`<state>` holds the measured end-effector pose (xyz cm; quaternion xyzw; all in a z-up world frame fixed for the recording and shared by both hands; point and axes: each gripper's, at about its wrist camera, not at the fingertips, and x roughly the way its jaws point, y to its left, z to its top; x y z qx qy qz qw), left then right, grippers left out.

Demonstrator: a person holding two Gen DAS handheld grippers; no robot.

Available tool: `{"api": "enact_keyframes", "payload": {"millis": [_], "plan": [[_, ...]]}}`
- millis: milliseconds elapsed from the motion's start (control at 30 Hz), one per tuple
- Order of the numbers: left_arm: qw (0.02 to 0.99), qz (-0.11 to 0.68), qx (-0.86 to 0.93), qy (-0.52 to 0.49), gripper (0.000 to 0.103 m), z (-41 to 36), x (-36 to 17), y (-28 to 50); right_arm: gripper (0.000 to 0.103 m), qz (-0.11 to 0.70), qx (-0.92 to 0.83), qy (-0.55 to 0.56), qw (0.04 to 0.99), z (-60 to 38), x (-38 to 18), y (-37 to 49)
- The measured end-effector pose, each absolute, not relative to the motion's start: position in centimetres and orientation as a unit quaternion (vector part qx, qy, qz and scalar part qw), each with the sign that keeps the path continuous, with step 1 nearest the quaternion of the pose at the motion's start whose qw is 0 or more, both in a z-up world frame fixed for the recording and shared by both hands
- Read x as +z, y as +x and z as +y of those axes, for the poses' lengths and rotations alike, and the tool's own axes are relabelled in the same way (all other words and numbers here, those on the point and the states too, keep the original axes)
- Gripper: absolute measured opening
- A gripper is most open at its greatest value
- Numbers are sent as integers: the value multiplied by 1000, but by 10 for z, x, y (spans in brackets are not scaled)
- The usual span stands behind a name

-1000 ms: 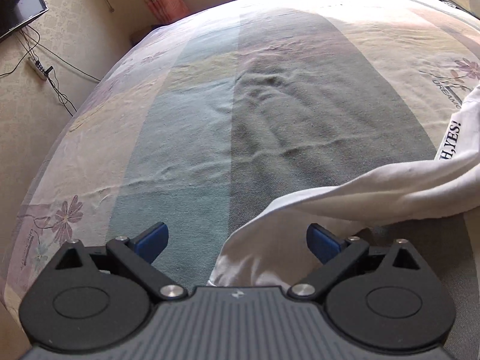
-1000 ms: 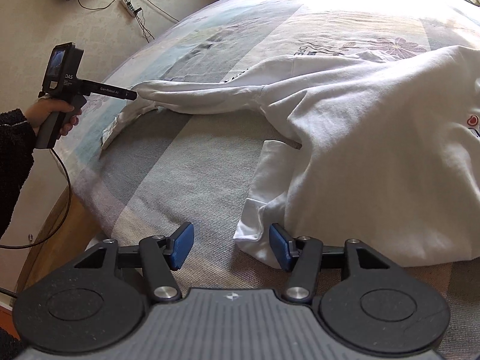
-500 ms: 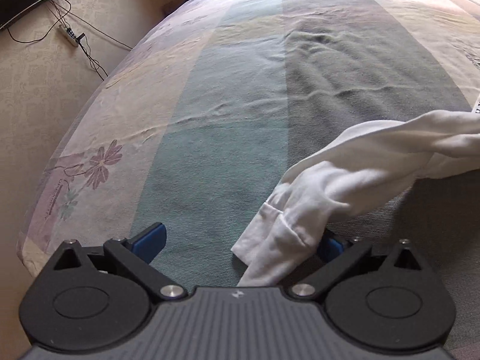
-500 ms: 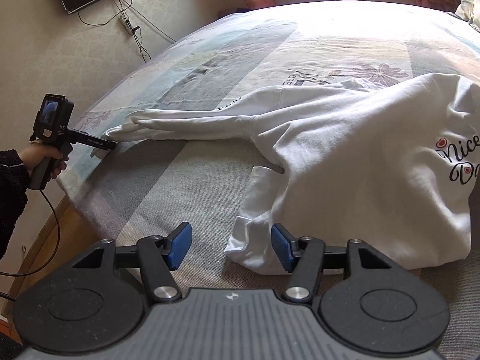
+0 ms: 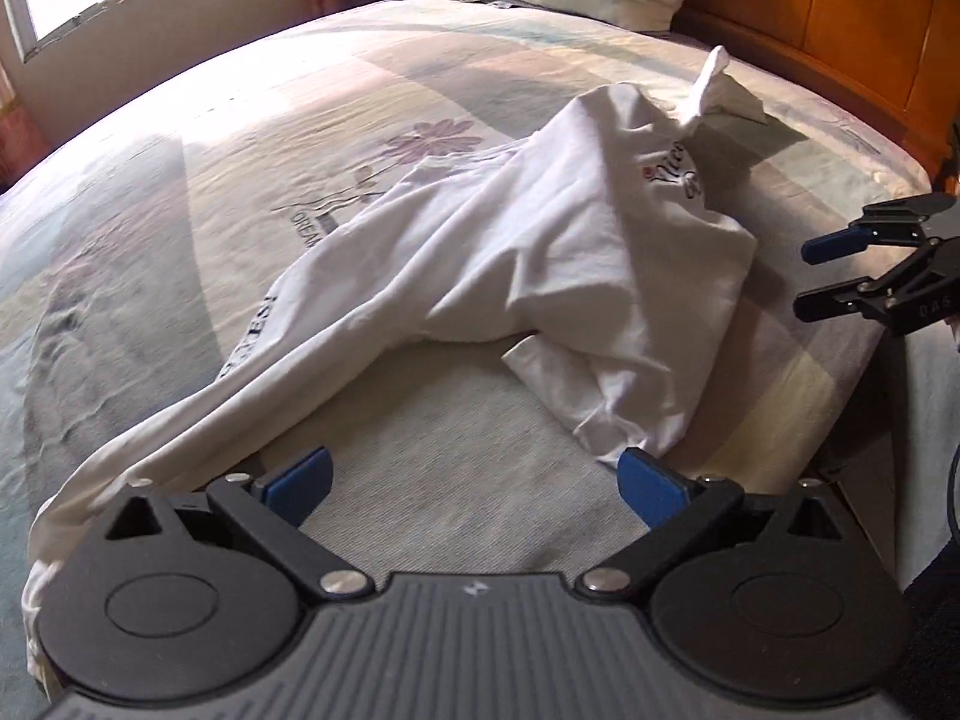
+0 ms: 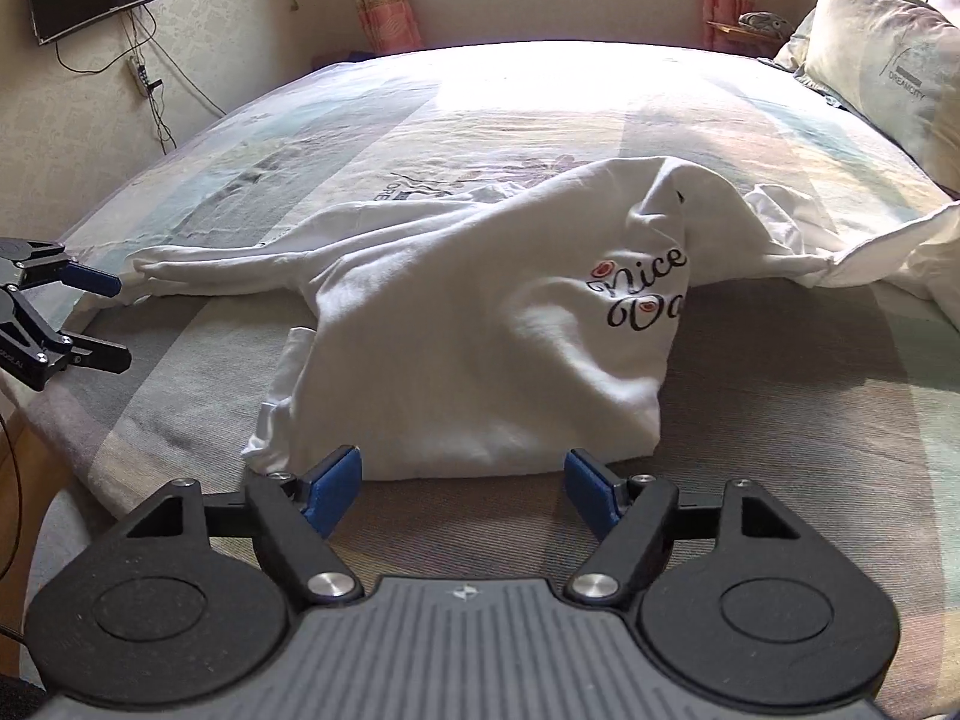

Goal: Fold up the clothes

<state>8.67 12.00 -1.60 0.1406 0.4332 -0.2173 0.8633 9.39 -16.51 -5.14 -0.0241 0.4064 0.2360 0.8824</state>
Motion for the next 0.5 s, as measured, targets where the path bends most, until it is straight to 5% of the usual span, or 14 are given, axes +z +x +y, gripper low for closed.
{"api": "enact_keyframes", "payload": {"millis": [500], "plan": [[840,449,-304,-8,101,-14,-38,116,80,419,210,93,878,-259,-97,87]]}}
